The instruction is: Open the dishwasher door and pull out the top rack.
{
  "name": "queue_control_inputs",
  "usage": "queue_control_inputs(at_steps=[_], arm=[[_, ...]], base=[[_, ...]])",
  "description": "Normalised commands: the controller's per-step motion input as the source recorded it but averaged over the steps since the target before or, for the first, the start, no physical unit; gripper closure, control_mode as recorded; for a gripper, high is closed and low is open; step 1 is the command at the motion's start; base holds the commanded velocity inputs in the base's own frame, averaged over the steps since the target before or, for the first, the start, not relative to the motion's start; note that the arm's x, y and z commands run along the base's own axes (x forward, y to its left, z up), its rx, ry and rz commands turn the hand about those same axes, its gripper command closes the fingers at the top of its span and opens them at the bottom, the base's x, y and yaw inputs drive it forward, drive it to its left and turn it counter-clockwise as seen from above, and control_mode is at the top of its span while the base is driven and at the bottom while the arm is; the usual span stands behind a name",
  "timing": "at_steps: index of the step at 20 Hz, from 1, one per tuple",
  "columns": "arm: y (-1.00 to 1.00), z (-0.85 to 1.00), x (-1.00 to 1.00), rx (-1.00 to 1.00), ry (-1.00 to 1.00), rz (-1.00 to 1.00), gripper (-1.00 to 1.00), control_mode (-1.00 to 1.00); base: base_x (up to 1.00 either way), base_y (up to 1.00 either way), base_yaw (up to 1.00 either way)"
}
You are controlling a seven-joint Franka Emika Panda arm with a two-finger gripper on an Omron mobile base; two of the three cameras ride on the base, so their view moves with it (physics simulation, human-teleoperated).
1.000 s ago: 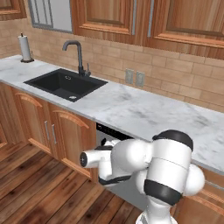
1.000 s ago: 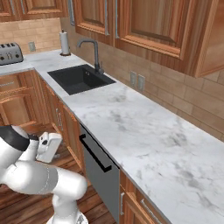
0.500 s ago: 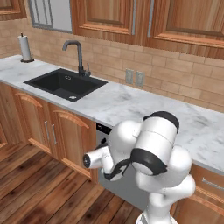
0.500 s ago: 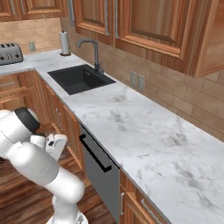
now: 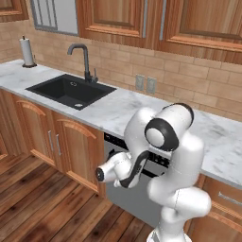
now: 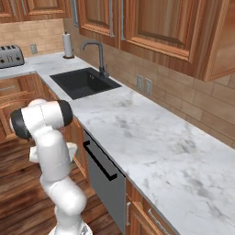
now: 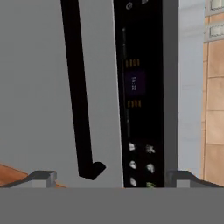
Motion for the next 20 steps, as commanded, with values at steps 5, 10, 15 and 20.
queue_control_inputs(at_steps=[5, 10, 15, 20], arm=[[0.0, -0.35, 0.27, -0.07, 0.0, 0.0, -1.0, -1.0], [0.0, -0.38, 0.21, -0.09, 0.0, 0.0, -1.0, -1.0], [0.0, -0.33, 0.2, -0.1, -0.02, 0.0, -1.0, -1.0], [0.0, -0.21, 0.2, -0.07, -0.07, -0.01, -1.0, -1.0]], base=[[0.0, 0.0, 0.0], [0.0, 0.0, 0.0], [0.0, 0.0, 0.0], [0.0, 0.0, 0.0]])
